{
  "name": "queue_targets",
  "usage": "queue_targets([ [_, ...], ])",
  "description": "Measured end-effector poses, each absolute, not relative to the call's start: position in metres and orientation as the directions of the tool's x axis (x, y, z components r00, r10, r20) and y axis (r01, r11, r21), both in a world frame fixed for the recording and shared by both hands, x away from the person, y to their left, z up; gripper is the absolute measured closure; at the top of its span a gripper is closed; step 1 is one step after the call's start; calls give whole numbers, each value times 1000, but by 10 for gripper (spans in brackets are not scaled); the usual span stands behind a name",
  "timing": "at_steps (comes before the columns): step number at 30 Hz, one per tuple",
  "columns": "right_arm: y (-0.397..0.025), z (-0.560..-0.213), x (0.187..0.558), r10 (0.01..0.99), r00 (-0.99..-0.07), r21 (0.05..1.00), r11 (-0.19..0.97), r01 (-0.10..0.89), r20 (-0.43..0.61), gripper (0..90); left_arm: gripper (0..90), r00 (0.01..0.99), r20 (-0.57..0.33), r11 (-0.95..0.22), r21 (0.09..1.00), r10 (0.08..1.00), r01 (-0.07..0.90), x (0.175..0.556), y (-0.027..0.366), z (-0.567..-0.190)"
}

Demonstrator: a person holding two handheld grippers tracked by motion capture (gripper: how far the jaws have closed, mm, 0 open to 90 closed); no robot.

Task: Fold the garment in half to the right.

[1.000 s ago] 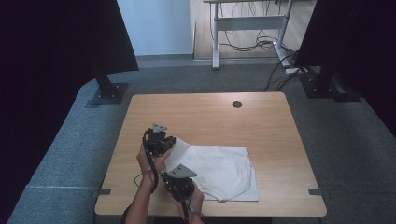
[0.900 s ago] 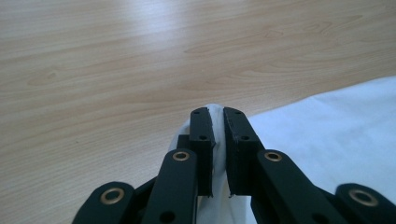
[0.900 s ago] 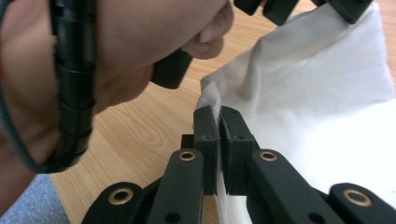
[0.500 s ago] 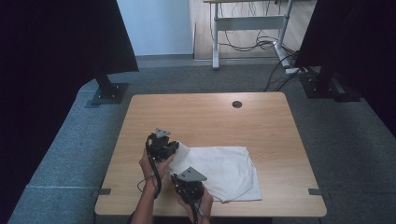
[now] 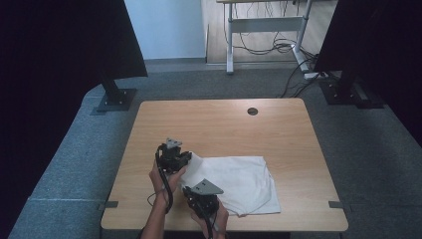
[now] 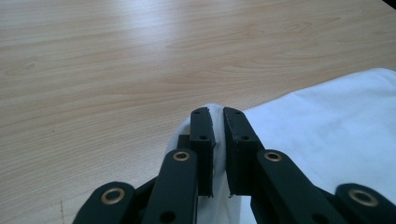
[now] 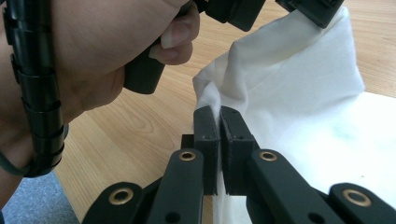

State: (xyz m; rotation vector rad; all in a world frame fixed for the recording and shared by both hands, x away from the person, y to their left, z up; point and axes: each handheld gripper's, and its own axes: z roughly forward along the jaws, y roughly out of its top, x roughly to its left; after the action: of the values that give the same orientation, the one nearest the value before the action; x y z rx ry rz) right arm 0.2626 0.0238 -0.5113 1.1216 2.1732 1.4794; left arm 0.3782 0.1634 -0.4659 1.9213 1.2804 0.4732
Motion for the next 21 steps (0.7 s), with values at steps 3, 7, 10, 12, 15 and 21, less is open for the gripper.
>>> queue_targets([
  [3, 26, -511, 263, 724, -665, 881, 176, 438, 186, 860, 823, 427, -108, -199, 765, 898, 612, 378, 166, -464],
  [7, 28, -510, 264, 714, -674, 882, 177, 436, 190, 860, 822, 422, -114, -189, 769, 900, 610, 377, 170, -463],
  [10, 30, -509, 265, 707, -680, 883, 178, 434, 192, 860, 823, 418, -111, -188, 769, 902, 611, 377, 172, -462],
  [12, 32, -509, 266, 705, -682, 883, 179, 433, 191, 860, 823, 414, -110, -186, 770, 904, 611, 377, 175, -460],
  [15, 39, -506, 267, 693, -696, 884, 189, 428, 188, 860, 823, 407, -112, -177, 774, 907, 608, 377, 180, -457],
  [21, 48, -505, 269, 682, -708, 886, 197, 419, 184, 860, 823, 399, -110, -171, 777, 910, 605, 377, 188, -453],
])
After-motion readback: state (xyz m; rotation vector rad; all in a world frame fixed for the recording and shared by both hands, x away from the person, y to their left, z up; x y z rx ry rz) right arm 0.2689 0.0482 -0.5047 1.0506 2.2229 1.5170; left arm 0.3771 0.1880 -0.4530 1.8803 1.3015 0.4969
